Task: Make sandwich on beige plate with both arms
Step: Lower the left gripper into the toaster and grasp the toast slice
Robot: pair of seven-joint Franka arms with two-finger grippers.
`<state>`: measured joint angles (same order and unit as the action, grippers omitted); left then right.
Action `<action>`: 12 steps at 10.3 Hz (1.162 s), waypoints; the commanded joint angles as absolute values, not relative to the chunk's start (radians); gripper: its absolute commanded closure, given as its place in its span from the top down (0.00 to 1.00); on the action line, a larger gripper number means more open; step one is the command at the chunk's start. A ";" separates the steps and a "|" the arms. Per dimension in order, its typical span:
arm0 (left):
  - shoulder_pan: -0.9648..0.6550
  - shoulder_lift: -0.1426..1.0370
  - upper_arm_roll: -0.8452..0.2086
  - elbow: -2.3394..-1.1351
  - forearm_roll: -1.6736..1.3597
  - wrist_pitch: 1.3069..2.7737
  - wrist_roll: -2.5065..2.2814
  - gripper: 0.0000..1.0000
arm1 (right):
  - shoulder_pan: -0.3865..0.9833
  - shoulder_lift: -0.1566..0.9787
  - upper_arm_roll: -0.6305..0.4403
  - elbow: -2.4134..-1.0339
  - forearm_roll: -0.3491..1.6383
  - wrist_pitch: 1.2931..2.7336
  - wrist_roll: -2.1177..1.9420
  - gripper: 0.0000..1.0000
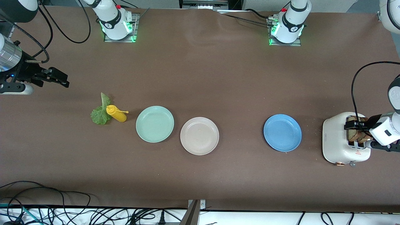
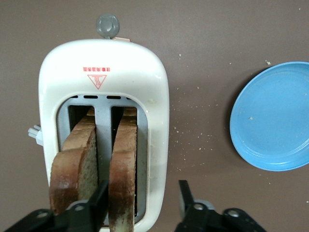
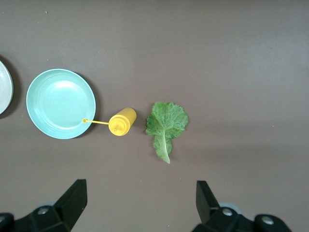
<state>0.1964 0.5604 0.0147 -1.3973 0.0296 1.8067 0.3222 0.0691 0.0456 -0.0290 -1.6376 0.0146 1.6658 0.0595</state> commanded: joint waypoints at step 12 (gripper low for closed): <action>0.184 0.467 -0.023 -1.255 0.022 1.701 0.289 0.00 | 0.071 0.025 -0.026 -1.651 0.003 1.661 0.058 1.00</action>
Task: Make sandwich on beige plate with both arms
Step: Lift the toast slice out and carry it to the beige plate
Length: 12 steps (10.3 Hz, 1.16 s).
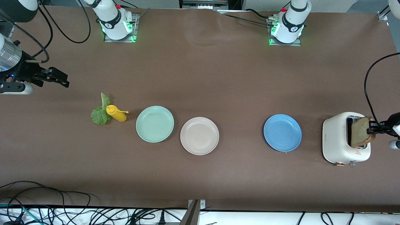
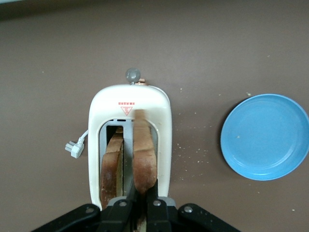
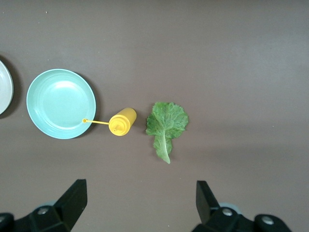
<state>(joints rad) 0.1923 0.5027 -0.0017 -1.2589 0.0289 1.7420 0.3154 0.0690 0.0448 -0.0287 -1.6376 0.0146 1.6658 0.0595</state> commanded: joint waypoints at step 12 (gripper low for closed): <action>-0.147 0.618 -0.350 -1.302 -0.213 2.125 -0.829 0.00 | 0.071 0.025 -0.026 -1.651 0.003 1.660 0.058 1.00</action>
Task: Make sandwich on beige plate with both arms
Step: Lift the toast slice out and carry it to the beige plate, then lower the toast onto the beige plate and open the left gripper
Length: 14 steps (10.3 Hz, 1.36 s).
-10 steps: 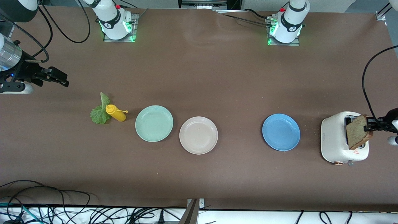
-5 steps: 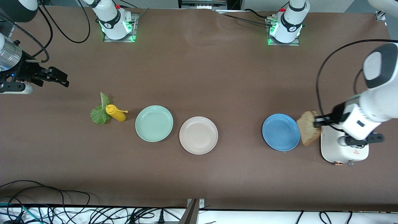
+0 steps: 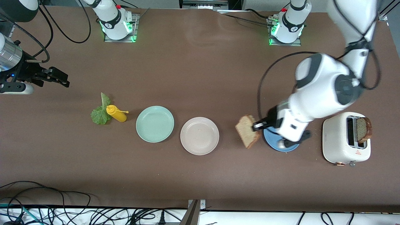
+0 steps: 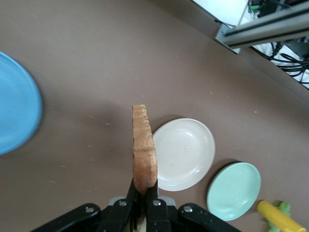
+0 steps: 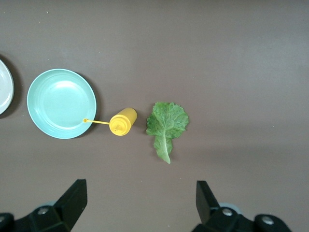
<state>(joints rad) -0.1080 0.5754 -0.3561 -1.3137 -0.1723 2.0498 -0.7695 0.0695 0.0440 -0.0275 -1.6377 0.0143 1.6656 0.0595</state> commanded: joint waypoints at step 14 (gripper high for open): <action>-0.380 0.833 -0.301 -1.371 -0.287 2.635 -0.951 0.00 | 0.071 0.026 -0.025 -1.649 0.003 1.661 0.057 1.00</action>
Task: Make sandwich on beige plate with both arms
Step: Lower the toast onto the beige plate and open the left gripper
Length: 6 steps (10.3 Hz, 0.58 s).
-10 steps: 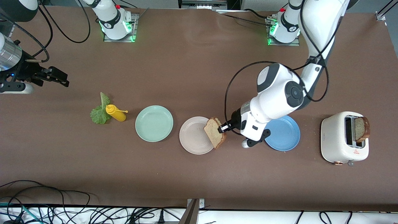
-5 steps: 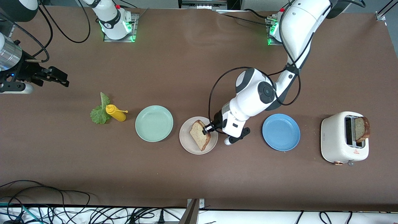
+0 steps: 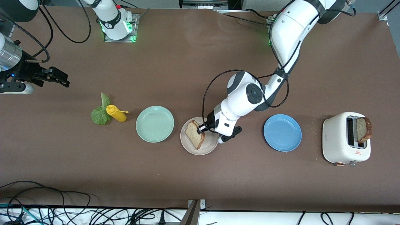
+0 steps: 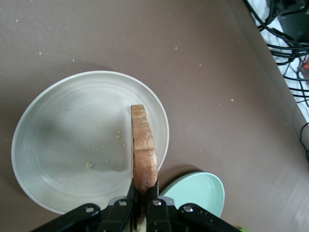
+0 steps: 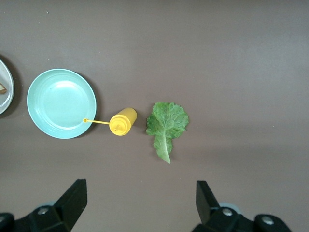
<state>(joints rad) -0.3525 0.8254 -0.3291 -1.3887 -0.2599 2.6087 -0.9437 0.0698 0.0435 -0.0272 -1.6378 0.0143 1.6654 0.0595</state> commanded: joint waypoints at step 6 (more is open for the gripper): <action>-0.361 0.821 -0.298 -1.381 -0.282 2.625 -0.953 0.79 | 0.071 0.026 -0.026 -1.649 0.003 1.661 0.055 1.00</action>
<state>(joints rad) -0.3578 0.8334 -0.3103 -1.3805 -0.2599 2.6323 -0.9552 0.0698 0.0435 -0.0272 -1.6378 0.0143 1.6654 0.0595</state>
